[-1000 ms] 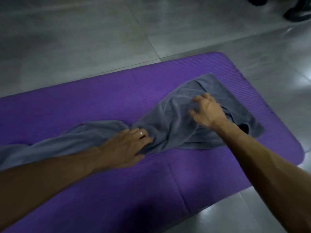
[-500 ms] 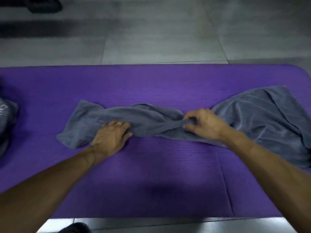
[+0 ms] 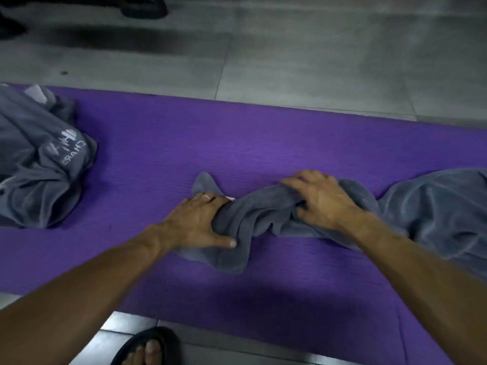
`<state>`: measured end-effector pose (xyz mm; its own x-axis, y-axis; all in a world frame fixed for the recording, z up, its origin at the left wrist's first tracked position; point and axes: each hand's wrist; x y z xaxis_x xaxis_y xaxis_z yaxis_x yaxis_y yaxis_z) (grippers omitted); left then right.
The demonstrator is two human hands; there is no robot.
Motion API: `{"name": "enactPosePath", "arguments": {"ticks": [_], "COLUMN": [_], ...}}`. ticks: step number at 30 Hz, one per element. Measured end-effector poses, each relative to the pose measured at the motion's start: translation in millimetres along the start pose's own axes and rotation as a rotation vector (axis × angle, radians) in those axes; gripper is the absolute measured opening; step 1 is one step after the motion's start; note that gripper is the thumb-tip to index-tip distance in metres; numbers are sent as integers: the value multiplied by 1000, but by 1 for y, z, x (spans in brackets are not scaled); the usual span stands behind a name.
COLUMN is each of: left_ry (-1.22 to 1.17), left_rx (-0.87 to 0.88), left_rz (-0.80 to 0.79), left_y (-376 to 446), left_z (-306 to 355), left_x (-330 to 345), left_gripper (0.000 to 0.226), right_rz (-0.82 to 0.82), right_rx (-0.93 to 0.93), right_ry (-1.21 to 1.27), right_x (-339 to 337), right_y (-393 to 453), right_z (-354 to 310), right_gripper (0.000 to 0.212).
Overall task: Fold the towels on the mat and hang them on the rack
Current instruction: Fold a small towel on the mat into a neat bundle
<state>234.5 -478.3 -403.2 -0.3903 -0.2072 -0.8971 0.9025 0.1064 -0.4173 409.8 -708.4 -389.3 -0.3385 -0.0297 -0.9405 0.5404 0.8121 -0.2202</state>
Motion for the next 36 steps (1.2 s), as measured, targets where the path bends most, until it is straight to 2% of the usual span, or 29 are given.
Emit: {"name": "enactPosePath", "arguments": {"ticks": [2,4,5,7,9,11,13,14,16,19,20,22,25,27,30,31,33,35,36], "left_ry": [115,76,-85,-631,-1011,-1179,-1279,-1273,-1164,-1093,-1051,-972,-942,-990,-990,-983,-906,-808,-794], "left_rx": [61,93,63,-73,-267,-398,-481,-502,-472,-361,-349,-344,-320,-308,-468,-532,-589,-600,-606], "left_rz": [94,269,299,254,150,33,-23,-16,19,93,125,205,333,441,531,504,376,210,148], "left_y": [-10,-12,-10,-1,8,11,11,11,13,15,17,20,25,23,7,-3,-25,-43,-48], "left_z": [-6,-13,-15,-23,-38,-56,-66,-67,-67,-64,-63,-55,-46,-50,-79,-92,-117,-131,-132], "left_x": [20,34,33,14,-10,-25,-27,-22,-8,13,18,24,30,24,5,-1,-8,-3,4], "left_gripper": [92,61,49,30,39,62,58,53,41,37,39,25,4,4,6,9,22,32,32], "right_rz": [-70,-61,-27,65,157,223,165,89,-16,-53,-102,-160,-137,-136,-212,-199,-68,103,152], "right_rx": [-122,-117,-106,-44,130,311,423,440,306,-146,-242,-315,-355,-331,-68,22,157,227,223], "right_ry": [-16,96,244,617,832,732,384,188,-23,-16,-31,-69,-51,134,561,638,681,534,409], "right_x": [13,13,9,-6,-26,-38,-39,-37,-26,-8,-3,6,7,0,-15,-18,-19,-20,-19], "right_y": [16,28,33,42,57,79,97,101,104,110,114,125,141,155,185,199,231,256,263], "right_z": [-24,-32,-31,-25,-15,-1,9,8,-2,-24,-30,-37,-35,-35,-46,-51,-62,-81,-92], "right_gripper": [57,36,28,19,17,22,21,34,63,78,77,66,34,22,18,20,26,25,36]}}
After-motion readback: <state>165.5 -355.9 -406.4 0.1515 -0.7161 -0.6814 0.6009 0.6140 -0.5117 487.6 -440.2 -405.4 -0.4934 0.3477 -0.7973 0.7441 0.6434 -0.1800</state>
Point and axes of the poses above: each hand's wrist, its own y-axis towards the middle knuckle, its own x-axis out of the palm, z = x × y, and after that the axes turned 7 degrees about y, right-handed
